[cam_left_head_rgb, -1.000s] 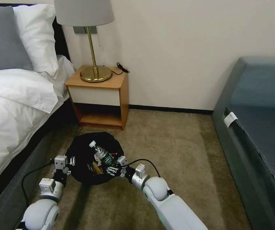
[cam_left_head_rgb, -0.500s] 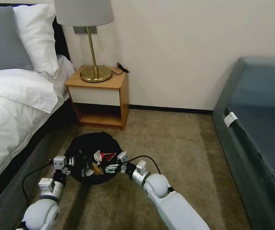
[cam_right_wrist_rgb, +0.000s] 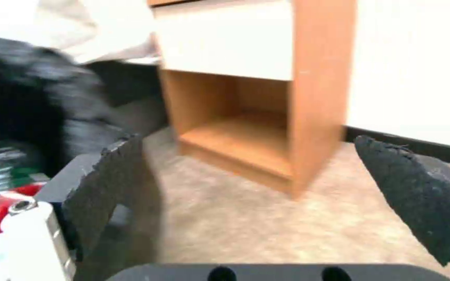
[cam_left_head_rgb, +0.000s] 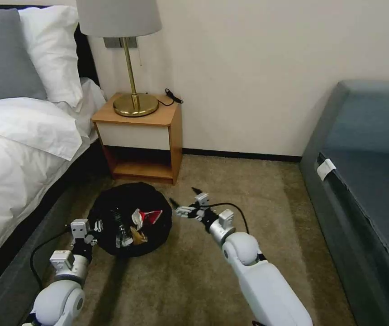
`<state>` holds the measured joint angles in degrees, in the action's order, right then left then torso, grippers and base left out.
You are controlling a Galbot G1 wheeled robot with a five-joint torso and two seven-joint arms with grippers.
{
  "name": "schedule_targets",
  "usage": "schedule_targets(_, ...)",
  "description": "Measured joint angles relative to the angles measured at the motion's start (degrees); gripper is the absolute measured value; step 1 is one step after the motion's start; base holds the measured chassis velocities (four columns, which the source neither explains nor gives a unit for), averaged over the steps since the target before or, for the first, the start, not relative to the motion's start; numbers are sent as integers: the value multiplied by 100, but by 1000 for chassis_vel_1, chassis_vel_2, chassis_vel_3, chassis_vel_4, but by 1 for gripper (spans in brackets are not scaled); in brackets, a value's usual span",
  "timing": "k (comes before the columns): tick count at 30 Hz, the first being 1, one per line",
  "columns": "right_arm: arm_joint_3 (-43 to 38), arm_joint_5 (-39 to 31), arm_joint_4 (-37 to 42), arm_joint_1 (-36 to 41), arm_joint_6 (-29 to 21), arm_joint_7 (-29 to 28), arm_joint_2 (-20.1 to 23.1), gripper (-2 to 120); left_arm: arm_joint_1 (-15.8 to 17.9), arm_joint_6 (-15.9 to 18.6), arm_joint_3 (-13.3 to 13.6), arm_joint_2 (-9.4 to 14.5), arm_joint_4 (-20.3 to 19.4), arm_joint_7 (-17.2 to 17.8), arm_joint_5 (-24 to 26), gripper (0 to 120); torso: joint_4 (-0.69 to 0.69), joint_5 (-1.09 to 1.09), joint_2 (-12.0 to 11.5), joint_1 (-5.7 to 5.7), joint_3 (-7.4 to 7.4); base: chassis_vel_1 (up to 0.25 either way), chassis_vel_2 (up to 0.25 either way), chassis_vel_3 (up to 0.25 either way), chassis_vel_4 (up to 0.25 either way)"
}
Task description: Pick up the trash bin, then pick up the garbage on the floor and place it into the trash bin.
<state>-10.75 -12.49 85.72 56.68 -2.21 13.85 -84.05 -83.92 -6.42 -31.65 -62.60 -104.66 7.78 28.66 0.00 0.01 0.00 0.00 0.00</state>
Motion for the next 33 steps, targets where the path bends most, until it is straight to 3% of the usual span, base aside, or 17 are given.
schedule_targets(7,-420,0,-52,78,37,-374,-39,100,31,147,25,-122,-169,369,640,3,-1,0,0,0,0,0,0,0,0)
schedule_targets(10,-717,-64,-96,98,69,-588,-43,100,28,305,46,-257,-332,706,1442,3,0,1,0,0,0,0,0,0,0)
schedule_targets(11,-717,-64,-96,98,69,-588,-43,100,28,305,46,-257,-332,706,1442,3,0,1,0,0,0,0,0,0,0)
schedule_targets(13,-938,-118,-123,100,79,-672,-63,100,48,484,46,-394,-467,969,2127,3,0,0,0,0,0,0,0,0,0)
schedule_targets(14,-938,-118,-123,100,79,-672,-63,100,48,484,46,-394,-467,969,2127,3,0,0,0,0,0,0,0,0,0)
schedule_targets(17,-1224,-184,-143,115,95,-715,-89,100,87,765,55,-658,-667,1281,3041,3,0,1,0,0,0,0,0,0,0)
schedule_targets(23,-1528,-234,-137,153,154,-709,-81,100,184,892,119,-1024,-587,1644,3568,3,-1,1,0,0,0,0,0,0,0)
schedule_targets(27,-1713,-312,-116,192,211,-671,-62,100,259,904,141,-1177,-313,1797,3554,3,-1,0,0,0,0,0,0,0,0)
schedule_targets(33,-1825,-324,-140,255,333,-574,-46,100,351,976,147,-1219,-19,1861,3431,3,0,0,0,0,0,0,0,0,0)
